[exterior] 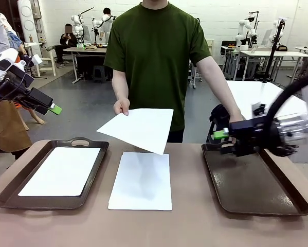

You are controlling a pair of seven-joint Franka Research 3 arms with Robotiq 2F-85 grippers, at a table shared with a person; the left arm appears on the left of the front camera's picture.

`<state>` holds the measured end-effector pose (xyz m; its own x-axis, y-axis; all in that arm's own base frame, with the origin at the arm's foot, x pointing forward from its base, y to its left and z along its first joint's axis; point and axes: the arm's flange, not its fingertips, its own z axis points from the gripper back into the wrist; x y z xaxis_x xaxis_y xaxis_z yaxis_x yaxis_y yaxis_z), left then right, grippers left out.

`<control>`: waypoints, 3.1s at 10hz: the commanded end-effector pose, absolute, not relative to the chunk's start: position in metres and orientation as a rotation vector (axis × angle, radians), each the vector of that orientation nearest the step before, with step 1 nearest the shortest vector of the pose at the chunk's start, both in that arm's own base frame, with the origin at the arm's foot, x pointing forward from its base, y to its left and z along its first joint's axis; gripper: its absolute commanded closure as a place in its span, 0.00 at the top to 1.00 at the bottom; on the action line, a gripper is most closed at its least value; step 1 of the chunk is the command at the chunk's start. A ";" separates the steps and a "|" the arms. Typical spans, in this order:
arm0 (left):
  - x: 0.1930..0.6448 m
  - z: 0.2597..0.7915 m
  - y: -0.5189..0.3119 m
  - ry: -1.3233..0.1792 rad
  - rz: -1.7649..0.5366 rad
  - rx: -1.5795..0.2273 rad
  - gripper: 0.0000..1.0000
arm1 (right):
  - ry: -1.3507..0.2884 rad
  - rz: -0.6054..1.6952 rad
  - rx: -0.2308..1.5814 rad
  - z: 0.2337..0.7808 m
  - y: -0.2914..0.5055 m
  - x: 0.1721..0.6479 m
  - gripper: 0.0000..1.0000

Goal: Sort the A4 documents.
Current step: Receive the A4 Paper.

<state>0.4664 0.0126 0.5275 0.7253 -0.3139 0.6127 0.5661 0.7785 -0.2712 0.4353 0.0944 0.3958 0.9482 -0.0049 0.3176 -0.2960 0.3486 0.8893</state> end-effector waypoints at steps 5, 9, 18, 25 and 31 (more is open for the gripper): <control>0.467 0.529 0.013 -0.585 -0.505 -0.456 1.00 | -0.120 -0.022 1.463 0.368 0.170 0.483 1.00; 0.467 0.529 0.013 -0.585 -0.505 -0.456 1.00 | -0.100 -0.048 1.528 0.358 0.214 0.491 1.00; 0.467 0.529 0.013 -0.585 -0.505 -0.456 1.00 | -0.126 -0.125 1.528 0.348 0.235 0.511 0.64; 0.467 0.529 0.013 -0.585 -0.505 -0.456 1.00 | -0.154 -0.115 1.531 0.349 0.232 0.516 0.00; 0.467 0.529 0.013 -0.585 -0.505 -0.456 1.00 | -0.130 -0.122 1.522 0.349 0.228 0.511 0.00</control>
